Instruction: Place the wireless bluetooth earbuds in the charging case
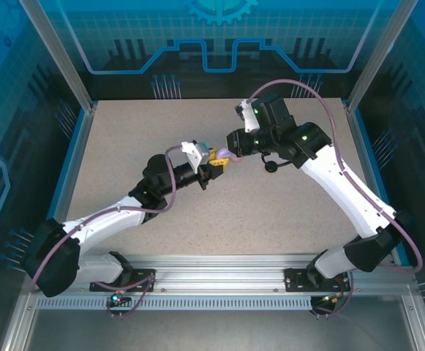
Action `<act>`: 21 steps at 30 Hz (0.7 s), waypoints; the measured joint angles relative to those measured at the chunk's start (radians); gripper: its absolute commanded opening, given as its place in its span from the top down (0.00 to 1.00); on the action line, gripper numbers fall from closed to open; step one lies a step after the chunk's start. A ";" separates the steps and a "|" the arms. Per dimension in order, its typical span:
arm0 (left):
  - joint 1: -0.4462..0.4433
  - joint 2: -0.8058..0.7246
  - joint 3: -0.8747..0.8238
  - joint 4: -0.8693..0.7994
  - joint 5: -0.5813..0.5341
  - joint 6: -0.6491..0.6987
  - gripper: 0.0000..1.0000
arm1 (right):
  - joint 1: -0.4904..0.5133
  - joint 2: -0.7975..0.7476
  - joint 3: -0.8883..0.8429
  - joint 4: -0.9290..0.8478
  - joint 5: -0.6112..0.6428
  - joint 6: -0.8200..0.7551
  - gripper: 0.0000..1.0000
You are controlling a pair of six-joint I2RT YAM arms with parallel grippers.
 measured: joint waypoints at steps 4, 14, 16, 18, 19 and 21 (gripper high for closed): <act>0.006 0.027 0.000 0.002 -0.043 -0.039 1.00 | -0.061 -0.080 -0.116 0.005 0.021 0.053 0.64; 0.029 0.196 -0.039 0.023 -0.127 -0.233 1.00 | -0.170 -0.227 -0.453 0.049 0.077 0.162 0.50; 0.034 0.235 -0.050 0.023 -0.139 -0.278 1.00 | -0.172 -0.241 -0.500 0.053 0.084 0.176 0.50; 0.044 0.275 -0.058 0.022 -0.144 -0.333 1.00 | -0.175 -0.252 -0.536 0.059 0.092 0.188 0.49; 0.053 0.296 -0.060 0.020 -0.146 -0.365 1.00 | -0.176 -0.256 -0.550 0.061 0.097 0.194 0.49; 0.071 0.335 -0.060 0.019 -0.146 -0.421 1.00 | -0.177 -0.259 -0.568 0.068 0.103 0.202 0.49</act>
